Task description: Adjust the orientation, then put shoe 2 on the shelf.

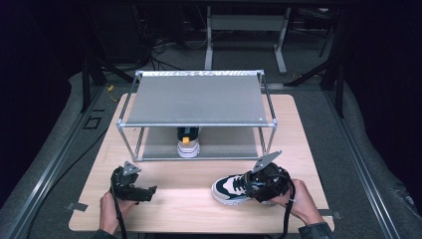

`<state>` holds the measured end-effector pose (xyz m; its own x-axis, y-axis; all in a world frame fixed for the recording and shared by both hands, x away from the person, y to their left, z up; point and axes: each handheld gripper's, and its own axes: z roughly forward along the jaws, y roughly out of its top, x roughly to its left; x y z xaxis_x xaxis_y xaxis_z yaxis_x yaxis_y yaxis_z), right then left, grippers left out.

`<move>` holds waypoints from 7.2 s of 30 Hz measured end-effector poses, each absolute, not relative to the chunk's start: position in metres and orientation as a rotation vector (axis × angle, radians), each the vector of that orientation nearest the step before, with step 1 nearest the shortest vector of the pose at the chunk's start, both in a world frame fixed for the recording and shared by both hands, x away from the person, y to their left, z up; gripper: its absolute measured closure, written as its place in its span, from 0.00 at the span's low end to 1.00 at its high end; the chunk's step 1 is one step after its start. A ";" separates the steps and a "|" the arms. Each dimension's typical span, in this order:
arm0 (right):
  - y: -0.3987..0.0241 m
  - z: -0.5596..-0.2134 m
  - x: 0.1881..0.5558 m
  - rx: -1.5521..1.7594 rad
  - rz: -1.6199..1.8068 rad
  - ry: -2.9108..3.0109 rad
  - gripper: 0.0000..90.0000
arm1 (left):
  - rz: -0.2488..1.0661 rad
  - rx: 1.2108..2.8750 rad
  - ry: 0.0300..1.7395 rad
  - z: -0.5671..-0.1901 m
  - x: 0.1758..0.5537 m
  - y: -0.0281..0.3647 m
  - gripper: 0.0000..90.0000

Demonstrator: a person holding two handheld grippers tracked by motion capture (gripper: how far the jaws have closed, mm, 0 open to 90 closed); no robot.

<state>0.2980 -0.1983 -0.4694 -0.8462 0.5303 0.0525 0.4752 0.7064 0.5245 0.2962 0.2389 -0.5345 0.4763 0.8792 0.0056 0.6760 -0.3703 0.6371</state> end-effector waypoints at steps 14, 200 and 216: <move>-0.198 -0.482 0.295 0.752 0.742 2.856 0.77 | 0.464 2.166 1.273 -0.536 0.297 0.235 0.00; -0.096 -0.513 0.374 1.542 0.832 1.996 0.28 | 0.476 2.062 1.280 -0.534 0.299 0.260 0.00; -0.122 -0.503 0.347 1.447 1.022 2.097 0.24 | 0.471 2.051 1.282 -0.535 0.297 0.262 0.00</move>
<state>0.3472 -0.1218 -0.5033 -0.3883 0.9178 0.0826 0.6306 0.1993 0.7501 0.2965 0.2617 -0.5348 0.4529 0.8905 -0.0430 0.6506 -0.2972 0.6989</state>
